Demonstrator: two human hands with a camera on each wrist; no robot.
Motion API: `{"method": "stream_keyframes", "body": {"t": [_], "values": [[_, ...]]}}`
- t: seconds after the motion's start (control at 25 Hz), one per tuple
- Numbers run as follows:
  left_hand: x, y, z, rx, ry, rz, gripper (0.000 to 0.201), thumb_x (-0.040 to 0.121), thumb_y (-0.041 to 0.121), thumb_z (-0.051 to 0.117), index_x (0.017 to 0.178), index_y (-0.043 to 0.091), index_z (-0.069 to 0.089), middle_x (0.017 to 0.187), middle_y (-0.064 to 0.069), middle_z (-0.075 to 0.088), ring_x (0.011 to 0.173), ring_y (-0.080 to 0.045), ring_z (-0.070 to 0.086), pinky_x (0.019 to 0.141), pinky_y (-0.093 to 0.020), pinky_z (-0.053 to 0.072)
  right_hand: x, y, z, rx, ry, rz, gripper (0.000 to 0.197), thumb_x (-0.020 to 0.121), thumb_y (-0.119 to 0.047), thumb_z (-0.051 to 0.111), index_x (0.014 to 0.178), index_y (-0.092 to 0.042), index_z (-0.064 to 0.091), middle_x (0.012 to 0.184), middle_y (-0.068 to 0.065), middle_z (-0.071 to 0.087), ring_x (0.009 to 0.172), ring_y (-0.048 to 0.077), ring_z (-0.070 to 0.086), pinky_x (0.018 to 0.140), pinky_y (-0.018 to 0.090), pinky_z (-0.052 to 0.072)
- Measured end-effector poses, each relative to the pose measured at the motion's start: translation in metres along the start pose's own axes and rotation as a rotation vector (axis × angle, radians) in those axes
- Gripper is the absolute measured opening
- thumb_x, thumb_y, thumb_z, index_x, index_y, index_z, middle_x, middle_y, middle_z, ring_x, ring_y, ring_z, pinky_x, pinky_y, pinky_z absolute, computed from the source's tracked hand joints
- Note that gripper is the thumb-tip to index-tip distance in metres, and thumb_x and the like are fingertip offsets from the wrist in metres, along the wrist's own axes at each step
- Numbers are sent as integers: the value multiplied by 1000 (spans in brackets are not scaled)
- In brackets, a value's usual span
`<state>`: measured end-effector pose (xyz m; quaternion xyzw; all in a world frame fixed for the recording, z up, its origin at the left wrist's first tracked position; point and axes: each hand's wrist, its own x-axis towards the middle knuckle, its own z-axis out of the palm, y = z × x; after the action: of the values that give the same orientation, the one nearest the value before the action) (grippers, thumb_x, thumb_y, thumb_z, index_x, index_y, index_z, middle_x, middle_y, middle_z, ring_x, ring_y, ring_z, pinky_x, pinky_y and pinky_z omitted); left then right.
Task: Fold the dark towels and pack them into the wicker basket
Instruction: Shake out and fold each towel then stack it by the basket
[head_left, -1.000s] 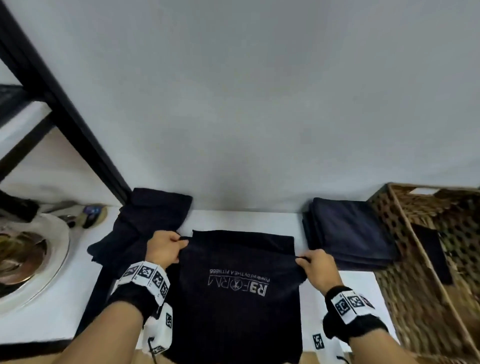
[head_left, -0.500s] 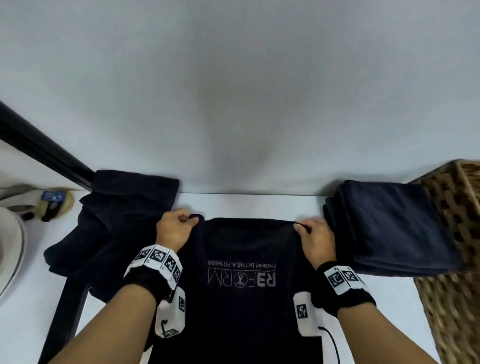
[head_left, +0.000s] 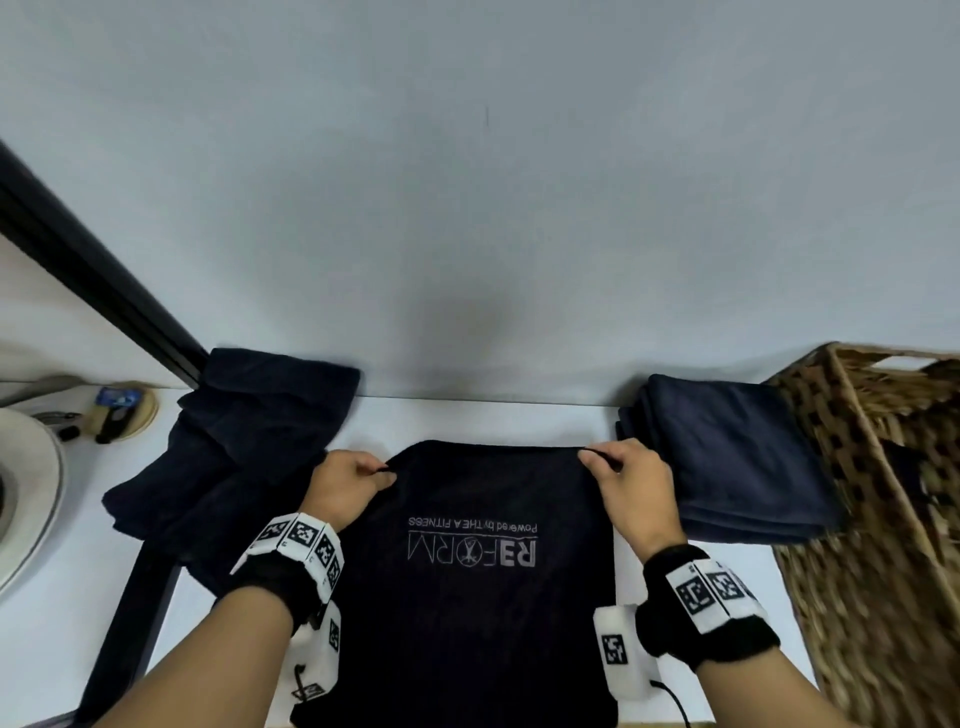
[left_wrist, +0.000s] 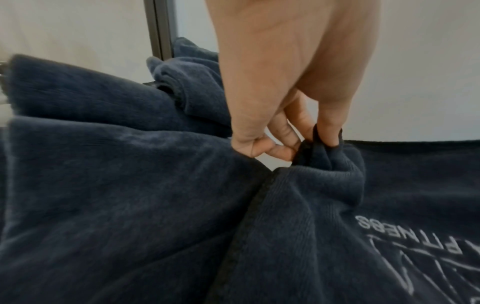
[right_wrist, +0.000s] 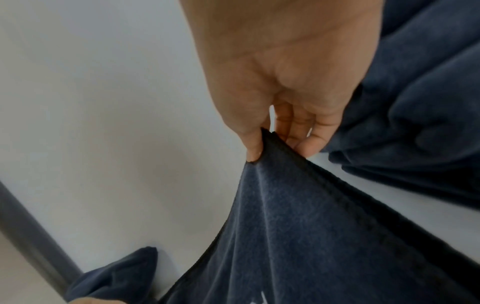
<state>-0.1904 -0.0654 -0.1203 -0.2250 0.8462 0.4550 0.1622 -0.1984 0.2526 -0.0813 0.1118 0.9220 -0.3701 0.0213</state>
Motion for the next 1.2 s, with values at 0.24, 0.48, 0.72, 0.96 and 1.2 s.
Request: {"method": "stream_keyframes", "body": {"t": [0.24,0.48,0.72,0.96,1.2], "values": [[-61,48,-74,-355,294,197,8,84,8,69,81,15,70,74,-2,68,71,-16,60,74,-26,51,-31,-46,-79,62,128,-145,14,89,-23,67,96,-15,75,88,-9,66,88,8,59,85,20,40],[-146,112,-149,-368,485,511,9,81,6,70,79,14,67,68,-3,60,64,-11,51,64,-21,45,-67,-110,-162,280,207,-313,6,85,-19,71,90,-17,74,88,-6,72,82,1,66,76,4,46],[-210,131,-193,-2,582,711,20,81,6,66,91,20,74,78,8,70,76,-13,65,78,-25,52,-99,-147,-216,222,275,-444,14,86,-18,70,100,-21,71,91,-8,70,84,5,64,75,2,43],[-224,133,-184,413,659,657,12,77,14,59,85,22,62,80,-1,54,76,-23,54,68,-33,44,-107,-151,-221,63,290,-518,7,94,-17,58,91,-19,64,87,-11,64,82,5,58,71,18,41],[-178,134,-156,440,451,506,21,86,15,51,95,20,69,90,0,70,87,-23,62,75,-33,49,-68,-125,-179,118,158,-306,9,96,-14,52,93,-16,60,89,-4,63,90,19,59,76,24,41]]}}
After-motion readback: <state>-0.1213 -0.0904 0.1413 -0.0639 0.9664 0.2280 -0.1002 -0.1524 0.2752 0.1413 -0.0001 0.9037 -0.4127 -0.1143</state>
